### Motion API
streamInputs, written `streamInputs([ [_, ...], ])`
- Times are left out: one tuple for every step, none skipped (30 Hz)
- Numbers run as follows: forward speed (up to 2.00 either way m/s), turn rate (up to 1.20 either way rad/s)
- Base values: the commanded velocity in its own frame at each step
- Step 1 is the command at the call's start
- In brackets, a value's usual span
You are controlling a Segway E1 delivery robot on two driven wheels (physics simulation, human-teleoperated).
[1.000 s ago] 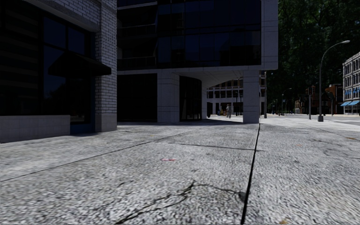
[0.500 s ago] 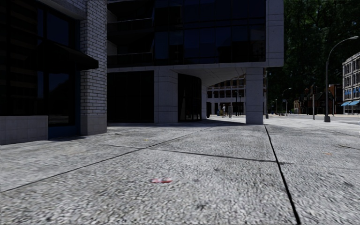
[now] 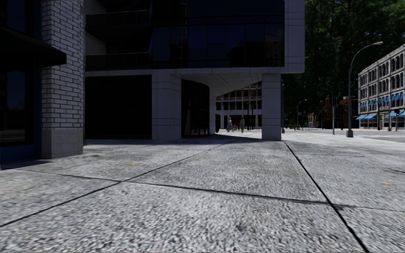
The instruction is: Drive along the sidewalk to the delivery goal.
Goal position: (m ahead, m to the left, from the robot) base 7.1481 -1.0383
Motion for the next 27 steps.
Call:
streamInputs([
  [1.87,0.0],
  [1.87,0.0],
  [1.87,0.0],
  [1.87,0.0],
  [1.87,0.0],
  [1.87,0.0],
  [1.87,0.0],
  [1.87,0.0],
  [1.87,-0.44],
  [1.87,-0.73],
  [1.87,-0.93],
  [1.87,-1.03],
  [1.87,-1.03],
  [1.87,-1.08],
  [1.87,-1.1],
  [1.87,-1.1],
  [1.87,-1.1],
  [1.87,-1.1],
  [1.87,-0.65],
  [1.87,-0.09],
  [1.87,0.0],
  [1.87,0.0],
  [1.87,0.0],
  [1.87,0.0],
  [1.87,0.0],
  [1.87,0.0],
  [1.87,0.0],
])
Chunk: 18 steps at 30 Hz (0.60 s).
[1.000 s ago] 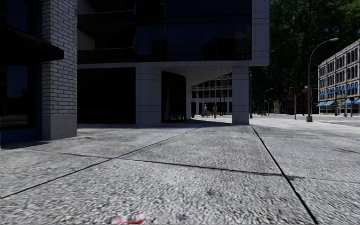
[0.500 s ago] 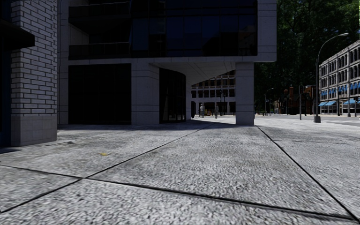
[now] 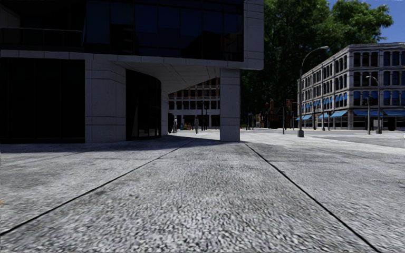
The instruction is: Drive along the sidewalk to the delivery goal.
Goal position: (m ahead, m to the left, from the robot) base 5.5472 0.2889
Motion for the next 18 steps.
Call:
streamInputs([
  [1.87,0.0],
  [1.87,0.0],
  [1.87,0.0],
  [1.87,0.0],
  [1.87,0.0],
  [1.87,0.0],
  [1.87,0.0],
  [1.87,0.0],
  [1.87,0.0],
  [1.87,0.0],
  [1.87,0.0],
  [1.87,0.0],
  [1.87,0.0],
  [1.87,0.0],
  [1.87,0.0],
  [1.87,0.0],
  [1.87,0.0],
  [1.87,0.0],
])
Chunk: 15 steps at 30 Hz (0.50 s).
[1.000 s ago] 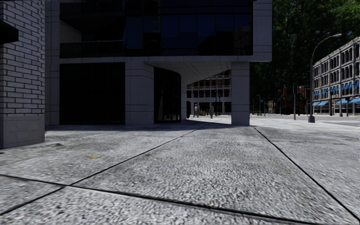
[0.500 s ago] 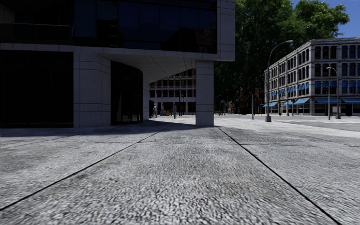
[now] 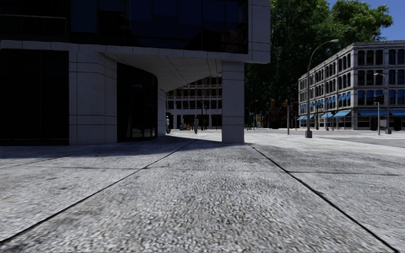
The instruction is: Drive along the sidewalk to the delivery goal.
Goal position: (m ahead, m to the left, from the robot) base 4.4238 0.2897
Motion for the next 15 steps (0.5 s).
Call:
streamInputs([
  [1.87,0.0],
  [1.87,0.0],
  [1.87,0.0],
  [1.87,0.0],
  [1.87,0.0],
  [1.87,0.0],
  [1.87,0.0],
  [1.87,0.0],
  [1.87,0.0],
  [1.87,0.0],
  [1.87,0.0],
  [1.87,0.0],
  [1.87,0.0],
  [1.87,0.0],
  [1.87,0.0],
])
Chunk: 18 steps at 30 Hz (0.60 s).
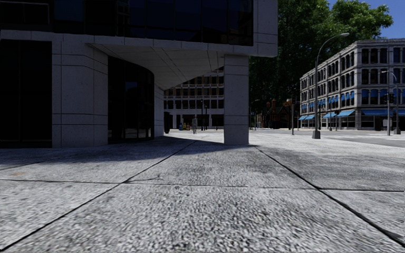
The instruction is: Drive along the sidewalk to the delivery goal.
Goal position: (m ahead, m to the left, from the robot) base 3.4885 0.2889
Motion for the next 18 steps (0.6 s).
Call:
streamInputs([
  [1.87,0.0],
  [1.87,0.0],
  [1.87,0.0],
  [1.87,0.0],
  [1.87,0.0],
  [1.87,0.0],
  [1.87,0.0],
  [1.87,0.0],
  [1.87,0.0],
  [1.87,0.0],
  [1.87,0.0],
  [1.87,0.0],
  [1.87,0.0],
  [1.87,0.0],
  [1.87,0.0],
  [1.87,0.0],
  [1.87,0.0],
  [1.87,0.0],
])
